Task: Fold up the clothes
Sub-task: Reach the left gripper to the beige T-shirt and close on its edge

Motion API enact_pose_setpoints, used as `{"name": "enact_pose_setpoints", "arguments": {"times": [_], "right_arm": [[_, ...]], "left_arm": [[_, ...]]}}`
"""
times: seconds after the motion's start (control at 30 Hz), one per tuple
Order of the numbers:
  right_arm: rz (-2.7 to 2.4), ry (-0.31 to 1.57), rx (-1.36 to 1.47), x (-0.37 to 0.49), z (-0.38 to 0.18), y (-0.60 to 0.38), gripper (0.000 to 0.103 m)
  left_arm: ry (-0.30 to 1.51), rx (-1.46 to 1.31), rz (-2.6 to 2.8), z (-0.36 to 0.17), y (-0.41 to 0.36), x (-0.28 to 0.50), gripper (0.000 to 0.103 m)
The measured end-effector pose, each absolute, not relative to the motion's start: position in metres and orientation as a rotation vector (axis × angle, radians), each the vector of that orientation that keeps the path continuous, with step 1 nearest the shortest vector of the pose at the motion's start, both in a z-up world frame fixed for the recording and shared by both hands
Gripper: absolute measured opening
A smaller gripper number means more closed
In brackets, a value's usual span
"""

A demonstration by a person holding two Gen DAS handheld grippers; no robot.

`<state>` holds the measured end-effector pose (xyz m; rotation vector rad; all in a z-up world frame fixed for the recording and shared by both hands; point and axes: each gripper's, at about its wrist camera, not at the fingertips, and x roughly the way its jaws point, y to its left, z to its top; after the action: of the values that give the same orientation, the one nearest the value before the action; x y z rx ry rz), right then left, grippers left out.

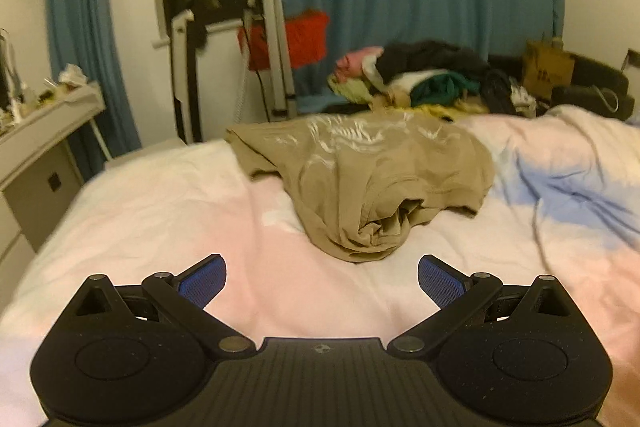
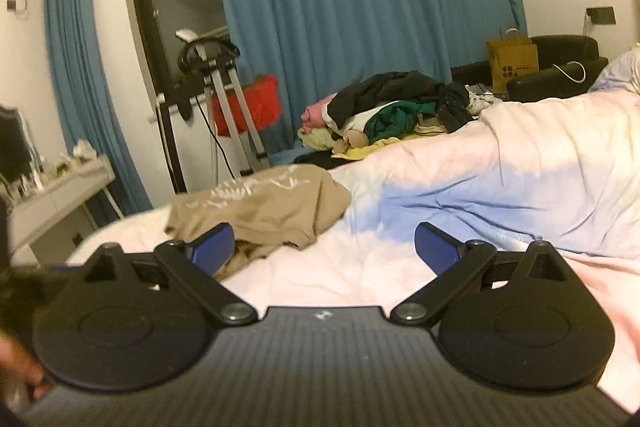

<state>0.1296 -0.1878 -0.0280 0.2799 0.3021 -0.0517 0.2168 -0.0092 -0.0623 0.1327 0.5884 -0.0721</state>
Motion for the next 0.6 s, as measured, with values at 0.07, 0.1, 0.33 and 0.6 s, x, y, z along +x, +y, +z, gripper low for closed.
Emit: {"name": "enact_pose_setpoints", "arguments": {"times": [0.07,0.1,0.33,0.6], "right_arm": [[-0.053,0.320,0.262,0.141,-0.037,-0.185,0.099],[-0.057,0.327,0.259,0.146,-0.042,-0.183,0.099],[-0.088,0.380,0.240,0.184,-0.076,-0.170,0.099],[-0.123,0.358,0.196,0.198,-0.090,-0.164,0.099]], "left_arm": [[0.606,0.118,-0.100,-0.079,-0.010,0.240,0.101],[0.608,0.102,-0.121,-0.086,-0.010,0.248,0.100],[0.583,0.071,-0.160,-0.117,-0.018,0.298,0.079],[0.427,-0.019,-0.188,-0.082,0.017,0.276,0.016]]}}
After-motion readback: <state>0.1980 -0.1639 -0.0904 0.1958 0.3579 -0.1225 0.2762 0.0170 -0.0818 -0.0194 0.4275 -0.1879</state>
